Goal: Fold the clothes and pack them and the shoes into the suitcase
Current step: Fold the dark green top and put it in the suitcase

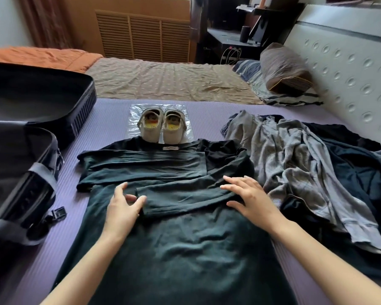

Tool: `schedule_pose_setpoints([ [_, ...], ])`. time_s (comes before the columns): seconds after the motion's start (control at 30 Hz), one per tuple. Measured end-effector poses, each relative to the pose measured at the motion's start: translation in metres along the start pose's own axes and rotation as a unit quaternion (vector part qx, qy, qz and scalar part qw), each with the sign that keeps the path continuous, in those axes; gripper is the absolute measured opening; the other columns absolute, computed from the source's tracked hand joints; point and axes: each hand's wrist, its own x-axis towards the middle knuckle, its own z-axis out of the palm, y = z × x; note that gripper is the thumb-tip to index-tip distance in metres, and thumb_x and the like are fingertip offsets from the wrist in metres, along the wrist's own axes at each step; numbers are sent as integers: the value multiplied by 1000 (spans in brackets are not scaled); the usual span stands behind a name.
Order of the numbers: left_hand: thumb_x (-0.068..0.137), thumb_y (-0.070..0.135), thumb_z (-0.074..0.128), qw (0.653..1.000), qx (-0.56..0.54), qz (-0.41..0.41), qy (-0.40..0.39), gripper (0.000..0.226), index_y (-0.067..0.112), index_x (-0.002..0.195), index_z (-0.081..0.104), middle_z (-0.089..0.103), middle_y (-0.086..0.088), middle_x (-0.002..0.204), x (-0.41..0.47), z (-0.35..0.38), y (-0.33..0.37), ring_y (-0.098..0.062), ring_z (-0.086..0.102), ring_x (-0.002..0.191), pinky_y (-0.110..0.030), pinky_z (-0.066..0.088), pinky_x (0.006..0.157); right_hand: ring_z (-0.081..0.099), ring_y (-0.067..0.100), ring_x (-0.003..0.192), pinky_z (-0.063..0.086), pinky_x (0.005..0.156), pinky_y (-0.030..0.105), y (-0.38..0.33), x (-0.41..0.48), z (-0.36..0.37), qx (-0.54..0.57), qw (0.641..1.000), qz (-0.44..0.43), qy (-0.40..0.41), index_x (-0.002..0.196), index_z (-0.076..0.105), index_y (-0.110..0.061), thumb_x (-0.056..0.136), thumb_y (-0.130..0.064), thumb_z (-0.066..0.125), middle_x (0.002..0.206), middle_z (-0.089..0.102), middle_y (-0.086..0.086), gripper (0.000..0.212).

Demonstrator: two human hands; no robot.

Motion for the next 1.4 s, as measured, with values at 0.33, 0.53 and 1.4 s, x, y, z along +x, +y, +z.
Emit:
schedule_pose_setpoints([
  [0.33, 66, 62, 55, 914, 236, 303, -129, 45, 31, 94, 69, 63, 15, 105, 0, 8, -18, -10, 59, 101, -39, 47, 89, 66, 23, 104, 31, 99, 34, 13, 3, 16, -106, 993, -12, 42, 91, 73, -17, 55, -12, 90, 111, 70, 2, 41],
  [0.53, 81, 49, 55, 916, 206, 334, -83, 23, 29, 81, 66, 66, 19, 94, 7, 5, -15, 1, 60, 89, -24, 42, 86, 65, 26, 99, 36, 96, 34, 23, 6, 7, -126, 982, -6, 139, 86, 73, -16, 77, -17, 65, 103, 71, 1, 13],
  [1.4, 88, 33, 63, 977, -33, 182, 107, 14, 20, 84, 62, 59, 11, 75, 127, -49, 21, 8, 54, 64, -21, 43, 72, 59, 16, 98, 43, 95, 34, 5, 78, -2, 146, 980, 64, 120, 94, 70, -21, 78, -20, 74, 93, 67, -8, 17],
])
